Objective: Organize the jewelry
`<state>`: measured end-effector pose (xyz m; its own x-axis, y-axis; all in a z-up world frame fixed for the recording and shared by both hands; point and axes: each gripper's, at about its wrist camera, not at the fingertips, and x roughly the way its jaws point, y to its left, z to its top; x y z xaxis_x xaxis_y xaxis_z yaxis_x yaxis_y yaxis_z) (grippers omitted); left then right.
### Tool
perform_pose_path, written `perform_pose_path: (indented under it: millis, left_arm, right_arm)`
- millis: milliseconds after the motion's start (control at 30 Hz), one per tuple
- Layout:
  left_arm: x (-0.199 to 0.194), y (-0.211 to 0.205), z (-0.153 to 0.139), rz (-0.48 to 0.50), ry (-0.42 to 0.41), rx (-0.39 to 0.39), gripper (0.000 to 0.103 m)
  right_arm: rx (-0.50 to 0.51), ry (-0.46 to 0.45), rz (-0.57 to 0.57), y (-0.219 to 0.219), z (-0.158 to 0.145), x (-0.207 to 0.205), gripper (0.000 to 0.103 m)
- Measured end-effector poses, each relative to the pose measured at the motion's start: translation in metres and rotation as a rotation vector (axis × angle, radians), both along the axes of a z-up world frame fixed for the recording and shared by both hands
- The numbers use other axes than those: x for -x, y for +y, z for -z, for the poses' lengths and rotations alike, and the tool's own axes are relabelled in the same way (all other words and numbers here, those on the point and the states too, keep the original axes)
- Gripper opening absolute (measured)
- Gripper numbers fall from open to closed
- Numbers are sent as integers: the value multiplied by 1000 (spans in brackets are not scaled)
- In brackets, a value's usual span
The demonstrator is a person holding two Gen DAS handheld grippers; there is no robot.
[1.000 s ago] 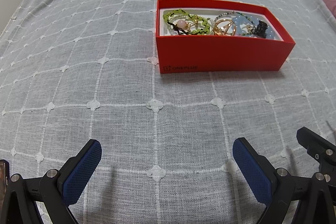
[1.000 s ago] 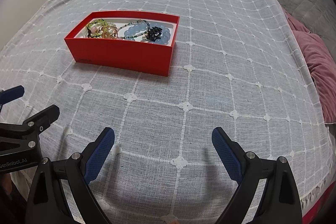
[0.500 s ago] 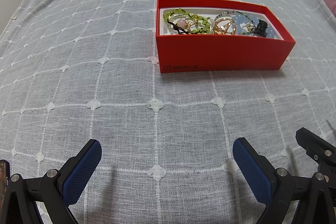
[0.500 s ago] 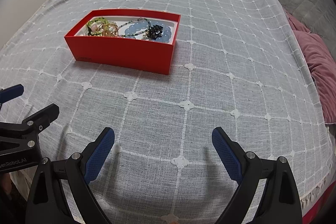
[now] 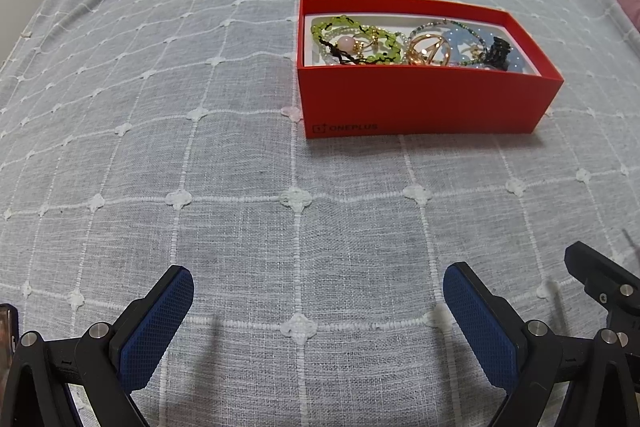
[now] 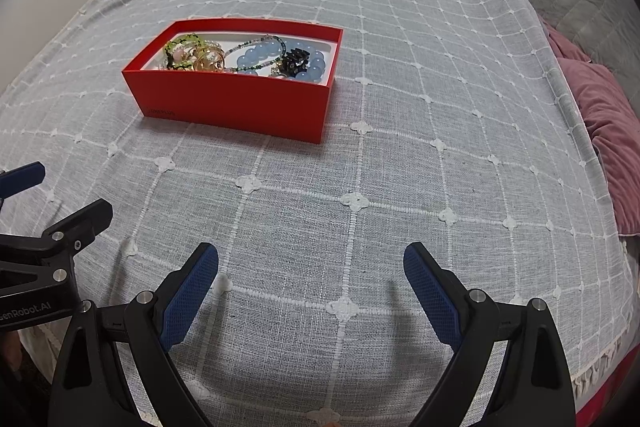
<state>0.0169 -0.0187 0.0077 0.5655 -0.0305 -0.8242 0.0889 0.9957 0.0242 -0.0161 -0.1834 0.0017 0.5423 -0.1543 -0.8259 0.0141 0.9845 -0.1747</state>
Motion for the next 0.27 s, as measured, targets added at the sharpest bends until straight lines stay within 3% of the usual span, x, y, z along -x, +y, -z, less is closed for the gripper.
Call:
perform_pose_path:
  millis: [267]
  left_arm:
    - [3, 2, 1, 6, -1, 4, 102]
  right_arm:
    - [1, -5, 2, 0, 0, 0, 95]
